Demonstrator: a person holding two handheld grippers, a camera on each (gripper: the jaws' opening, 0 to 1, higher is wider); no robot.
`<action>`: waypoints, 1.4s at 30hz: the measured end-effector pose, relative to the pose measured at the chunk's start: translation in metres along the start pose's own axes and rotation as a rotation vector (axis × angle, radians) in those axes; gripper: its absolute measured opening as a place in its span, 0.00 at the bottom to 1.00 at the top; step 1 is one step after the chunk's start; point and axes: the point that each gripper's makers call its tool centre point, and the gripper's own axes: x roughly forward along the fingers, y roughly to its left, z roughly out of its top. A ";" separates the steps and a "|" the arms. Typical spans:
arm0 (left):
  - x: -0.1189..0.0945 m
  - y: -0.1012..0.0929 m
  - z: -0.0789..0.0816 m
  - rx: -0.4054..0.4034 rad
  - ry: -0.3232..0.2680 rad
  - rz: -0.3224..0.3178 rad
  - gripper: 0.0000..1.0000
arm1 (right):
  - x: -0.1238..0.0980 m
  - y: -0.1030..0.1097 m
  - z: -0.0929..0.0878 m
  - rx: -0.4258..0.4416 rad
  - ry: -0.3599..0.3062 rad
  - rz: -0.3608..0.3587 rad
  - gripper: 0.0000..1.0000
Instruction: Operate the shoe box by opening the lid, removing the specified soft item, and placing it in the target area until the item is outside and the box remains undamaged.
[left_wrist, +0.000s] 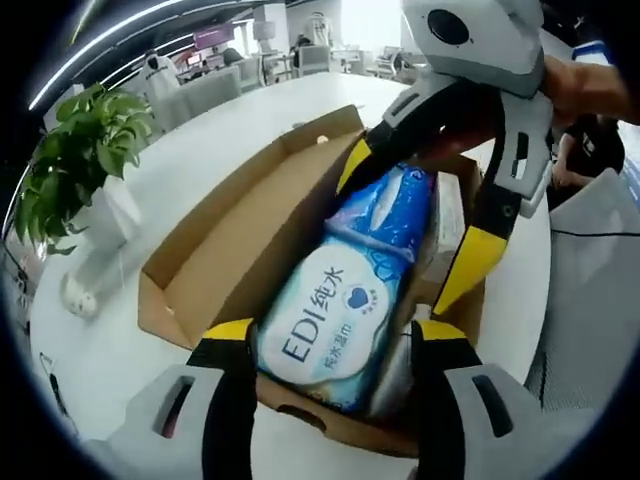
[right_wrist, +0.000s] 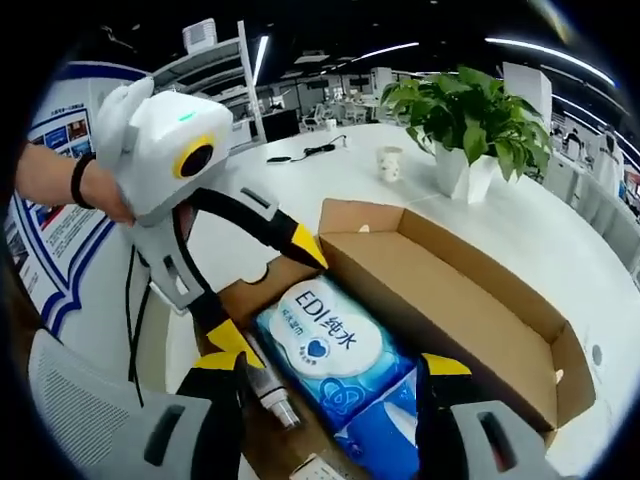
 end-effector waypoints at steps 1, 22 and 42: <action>0.001 0.001 -0.001 0.005 0.005 -0.004 0.63 | 0.003 0.000 -0.002 -0.016 0.012 0.004 0.68; 0.034 0.010 -0.022 0.142 0.117 -0.081 0.61 | 0.039 -0.012 -0.024 -0.181 0.147 0.047 0.62; 0.035 -0.001 -0.025 0.320 0.172 -0.149 0.59 | 0.046 -0.009 -0.036 -0.347 0.228 0.065 0.62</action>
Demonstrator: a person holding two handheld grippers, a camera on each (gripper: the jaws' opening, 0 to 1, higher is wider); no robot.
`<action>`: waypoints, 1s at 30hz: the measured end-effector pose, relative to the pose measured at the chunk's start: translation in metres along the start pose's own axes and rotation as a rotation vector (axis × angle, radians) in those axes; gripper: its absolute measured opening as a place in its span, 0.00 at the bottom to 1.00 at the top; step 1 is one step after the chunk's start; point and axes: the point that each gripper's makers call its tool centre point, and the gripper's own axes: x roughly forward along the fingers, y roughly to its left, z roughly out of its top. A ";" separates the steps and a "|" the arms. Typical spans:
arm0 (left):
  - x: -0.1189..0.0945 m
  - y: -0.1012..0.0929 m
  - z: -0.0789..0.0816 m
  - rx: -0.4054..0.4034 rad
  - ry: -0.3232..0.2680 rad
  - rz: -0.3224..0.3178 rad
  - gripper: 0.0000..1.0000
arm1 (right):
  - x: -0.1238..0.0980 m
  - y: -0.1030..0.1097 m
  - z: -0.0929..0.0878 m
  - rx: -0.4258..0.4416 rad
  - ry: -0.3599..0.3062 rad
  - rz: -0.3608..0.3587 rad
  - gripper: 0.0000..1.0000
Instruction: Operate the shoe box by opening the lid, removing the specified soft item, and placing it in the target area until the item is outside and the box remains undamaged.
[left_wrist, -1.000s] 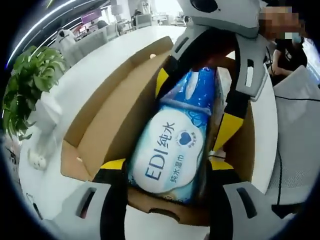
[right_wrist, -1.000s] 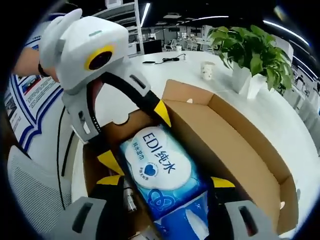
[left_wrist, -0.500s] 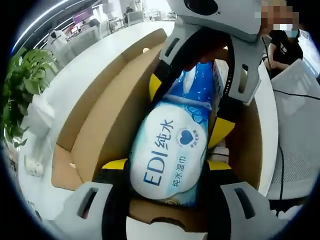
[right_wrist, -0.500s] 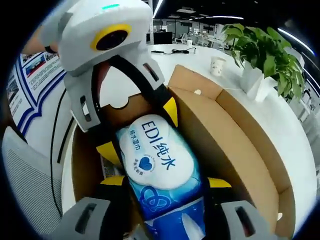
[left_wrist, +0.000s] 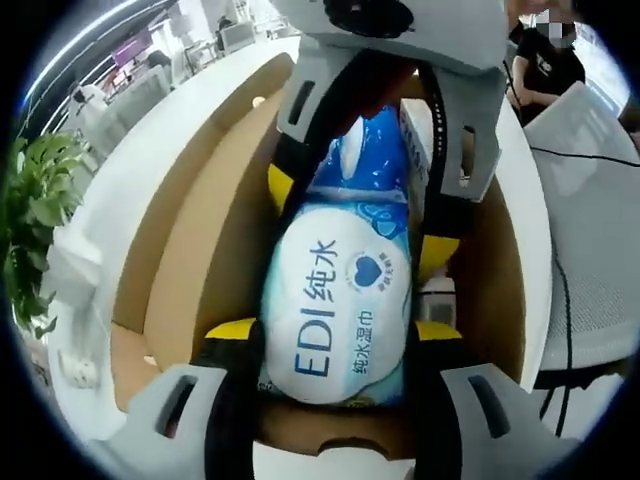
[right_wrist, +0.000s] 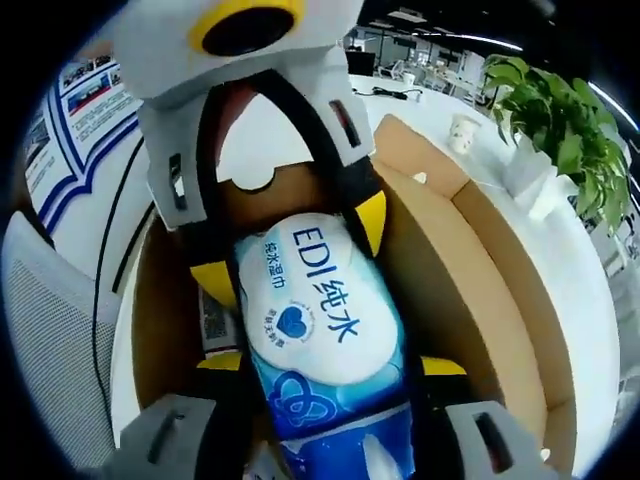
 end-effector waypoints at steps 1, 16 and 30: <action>0.001 -0.001 -0.001 0.022 0.012 -0.004 0.59 | 0.000 0.000 -0.001 -0.008 0.004 -0.001 0.62; 0.015 -0.008 0.000 0.030 0.024 -0.061 0.64 | 0.013 0.000 -0.008 -0.153 0.082 0.029 0.62; 0.012 -0.021 0.002 0.094 0.004 -0.092 0.65 | 0.010 0.012 -0.010 -0.186 0.095 0.079 0.63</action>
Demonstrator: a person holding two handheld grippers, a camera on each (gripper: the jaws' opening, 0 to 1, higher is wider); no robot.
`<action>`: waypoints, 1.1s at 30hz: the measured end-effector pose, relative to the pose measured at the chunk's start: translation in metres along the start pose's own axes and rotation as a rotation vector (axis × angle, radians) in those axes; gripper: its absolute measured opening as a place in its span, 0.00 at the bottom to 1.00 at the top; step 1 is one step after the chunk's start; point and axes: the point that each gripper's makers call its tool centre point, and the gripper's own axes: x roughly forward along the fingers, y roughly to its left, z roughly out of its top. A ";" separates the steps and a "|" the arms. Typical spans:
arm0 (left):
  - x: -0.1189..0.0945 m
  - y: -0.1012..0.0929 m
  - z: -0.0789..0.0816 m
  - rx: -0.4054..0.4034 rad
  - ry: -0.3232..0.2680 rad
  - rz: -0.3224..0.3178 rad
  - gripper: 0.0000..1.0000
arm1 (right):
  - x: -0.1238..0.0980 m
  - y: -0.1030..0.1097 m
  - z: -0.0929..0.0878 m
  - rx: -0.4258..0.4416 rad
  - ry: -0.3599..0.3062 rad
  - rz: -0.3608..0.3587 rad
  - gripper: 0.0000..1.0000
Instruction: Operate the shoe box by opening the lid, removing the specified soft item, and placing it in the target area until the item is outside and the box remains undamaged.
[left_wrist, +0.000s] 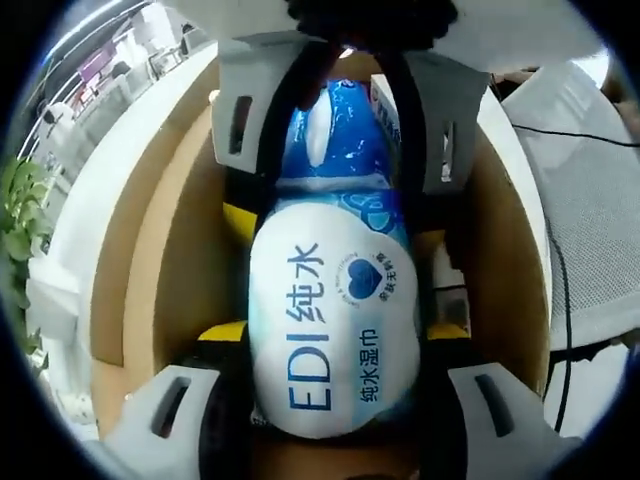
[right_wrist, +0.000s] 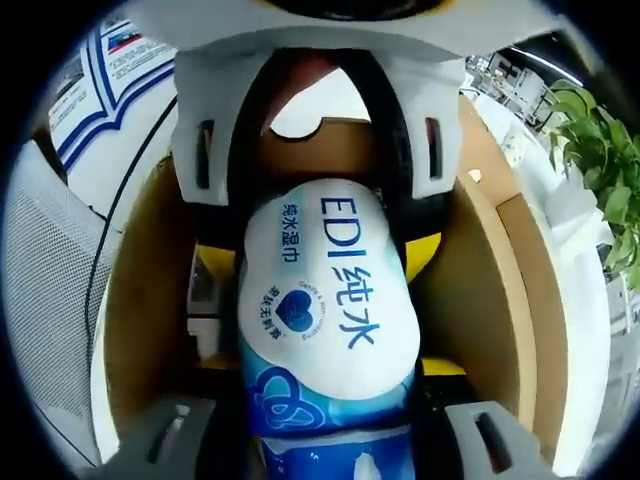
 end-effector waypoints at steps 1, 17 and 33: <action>-0.001 -0.002 0.001 0.012 -0.006 -0.005 0.64 | 0.000 0.001 0.000 0.000 -0.001 0.002 0.63; 0.007 0.001 -0.003 -0.044 0.000 -0.030 0.66 | 0.013 0.004 -0.003 -0.014 -0.017 0.053 0.66; 0.006 0.001 0.001 0.011 -0.042 -0.023 0.63 | 0.008 0.002 0.000 0.014 -0.042 0.050 0.58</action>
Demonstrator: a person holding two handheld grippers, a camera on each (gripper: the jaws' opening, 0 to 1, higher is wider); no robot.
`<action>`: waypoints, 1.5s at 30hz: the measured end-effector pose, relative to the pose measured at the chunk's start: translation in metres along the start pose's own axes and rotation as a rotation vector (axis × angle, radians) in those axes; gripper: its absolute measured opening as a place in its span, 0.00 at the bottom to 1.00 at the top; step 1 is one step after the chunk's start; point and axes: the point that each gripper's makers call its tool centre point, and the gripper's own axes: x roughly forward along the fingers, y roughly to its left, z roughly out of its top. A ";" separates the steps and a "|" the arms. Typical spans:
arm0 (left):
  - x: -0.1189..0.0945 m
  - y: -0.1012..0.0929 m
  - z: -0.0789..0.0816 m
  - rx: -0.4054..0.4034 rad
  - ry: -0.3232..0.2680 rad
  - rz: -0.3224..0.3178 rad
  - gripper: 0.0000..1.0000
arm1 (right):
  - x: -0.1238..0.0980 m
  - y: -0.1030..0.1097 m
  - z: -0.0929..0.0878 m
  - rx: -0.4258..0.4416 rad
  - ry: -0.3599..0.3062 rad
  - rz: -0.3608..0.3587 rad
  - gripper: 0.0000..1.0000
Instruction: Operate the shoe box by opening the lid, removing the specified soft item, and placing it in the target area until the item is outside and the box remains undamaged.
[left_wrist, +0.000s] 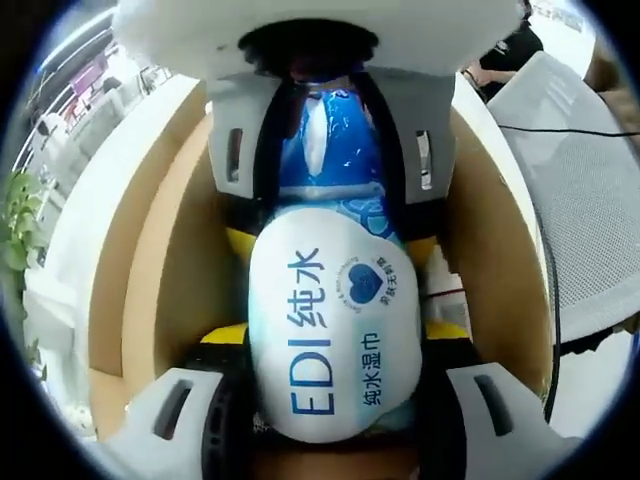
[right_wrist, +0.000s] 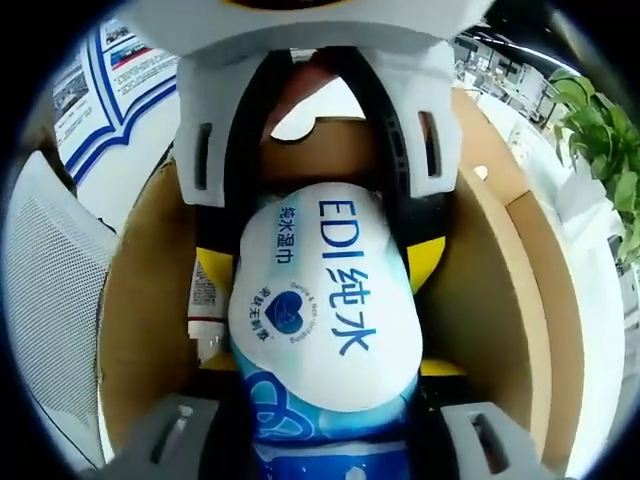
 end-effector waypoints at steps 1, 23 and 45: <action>0.000 -0.001 0.001 -0.001 0.001 -0.001 0.63 | -0.001 0.000 0.000 0.001 0.002 -0.001 0.58; -0.029 -0.009 0.022 0.054 0.026 -0.009 0.60 | -0.035 0.009 0.017 0.027 -0.043 -0.005 0.56; -0.050 -0.013 0.053 0.108 0.017 0.014 0.59 | -0.083 0.013 0.018 0.026 -0.052 -0.068 0.55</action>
